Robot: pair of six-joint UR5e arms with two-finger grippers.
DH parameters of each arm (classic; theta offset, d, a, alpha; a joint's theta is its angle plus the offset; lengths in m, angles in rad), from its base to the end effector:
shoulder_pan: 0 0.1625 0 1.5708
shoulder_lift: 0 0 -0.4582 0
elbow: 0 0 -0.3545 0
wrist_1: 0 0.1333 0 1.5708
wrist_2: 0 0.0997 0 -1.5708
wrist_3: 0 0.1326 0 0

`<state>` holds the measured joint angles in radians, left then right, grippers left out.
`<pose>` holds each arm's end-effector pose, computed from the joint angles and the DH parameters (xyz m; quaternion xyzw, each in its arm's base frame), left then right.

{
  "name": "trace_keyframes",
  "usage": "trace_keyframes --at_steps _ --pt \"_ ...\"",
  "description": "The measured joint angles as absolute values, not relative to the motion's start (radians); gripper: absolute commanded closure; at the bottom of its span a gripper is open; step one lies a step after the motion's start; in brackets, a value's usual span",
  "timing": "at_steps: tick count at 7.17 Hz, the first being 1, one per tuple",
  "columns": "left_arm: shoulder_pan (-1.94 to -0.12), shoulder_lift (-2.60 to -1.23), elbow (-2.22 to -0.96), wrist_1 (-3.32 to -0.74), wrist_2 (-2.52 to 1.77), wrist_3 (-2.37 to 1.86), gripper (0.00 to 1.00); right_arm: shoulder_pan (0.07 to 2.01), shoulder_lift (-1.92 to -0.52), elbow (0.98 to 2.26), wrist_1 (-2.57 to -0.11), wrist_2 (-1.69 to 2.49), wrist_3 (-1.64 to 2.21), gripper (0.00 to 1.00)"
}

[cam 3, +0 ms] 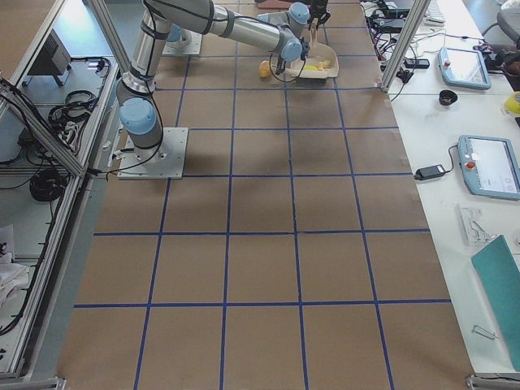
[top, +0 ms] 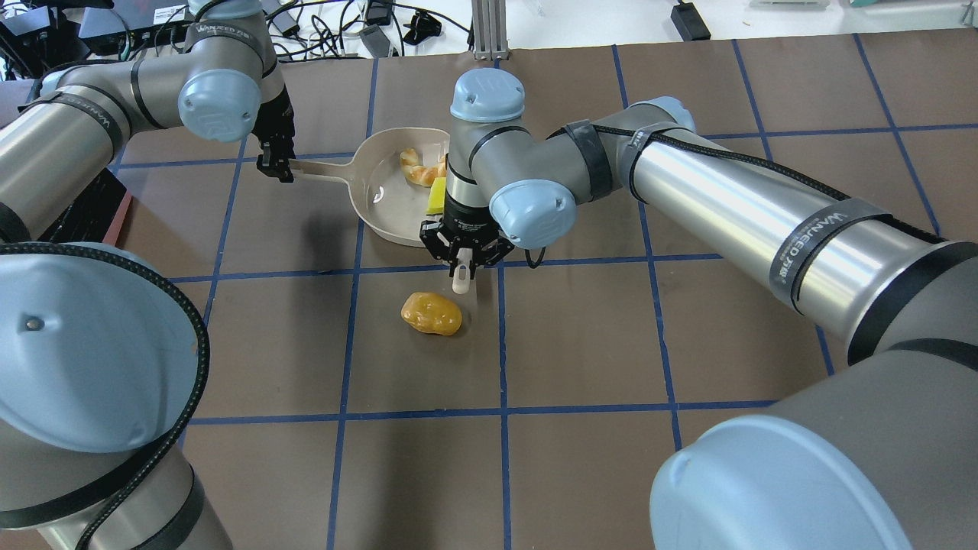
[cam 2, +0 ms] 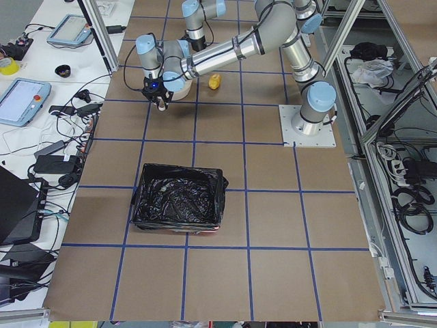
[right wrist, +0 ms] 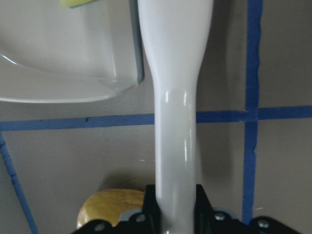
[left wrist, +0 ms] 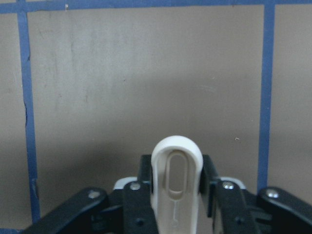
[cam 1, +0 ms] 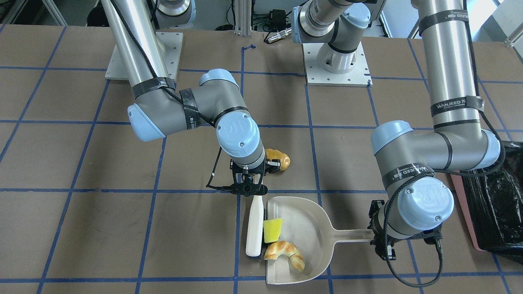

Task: Sweep and dump trash into bin
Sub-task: 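Move the brush behind the yellow potato piece with the right gripper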

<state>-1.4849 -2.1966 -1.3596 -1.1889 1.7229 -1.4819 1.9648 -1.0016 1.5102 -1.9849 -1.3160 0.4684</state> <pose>-0.0537 -0.6954 0.2568 -0.7030 0.7069 -0.0363 0.0687 0.4011 -0.5304 0.2387 0.0428 0.9899 0.0956 0.0957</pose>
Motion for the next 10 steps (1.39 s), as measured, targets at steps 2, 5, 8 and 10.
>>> trace_keyframes --at_steps 2,5,8,10 --pt "-1.485 -2.197 -1.360 -1.189 1.724 -1.482 1.00 1.970 -0.992 1.484 -1.985 -1.295 0.483 1.00" --pt "-1.485 -2.197 -1.361 -1.189 1.723 -1.482 1.00 1.983 -0.980 1.474 -2.002 -1.266 0.529 1.00" --pt "-1.486 -2.197 -1.362 -1.189 1.721 -1.482 1.00 1.980 -1.039 1.478 -1.944 -1.271 0.527 1.00" --pt "-1.486 -2.194 -1.362 -1.191 1.720 -1.476 1.00 1.968 -1.081 1.486 -1.892 -1.290 0.486 1.00"
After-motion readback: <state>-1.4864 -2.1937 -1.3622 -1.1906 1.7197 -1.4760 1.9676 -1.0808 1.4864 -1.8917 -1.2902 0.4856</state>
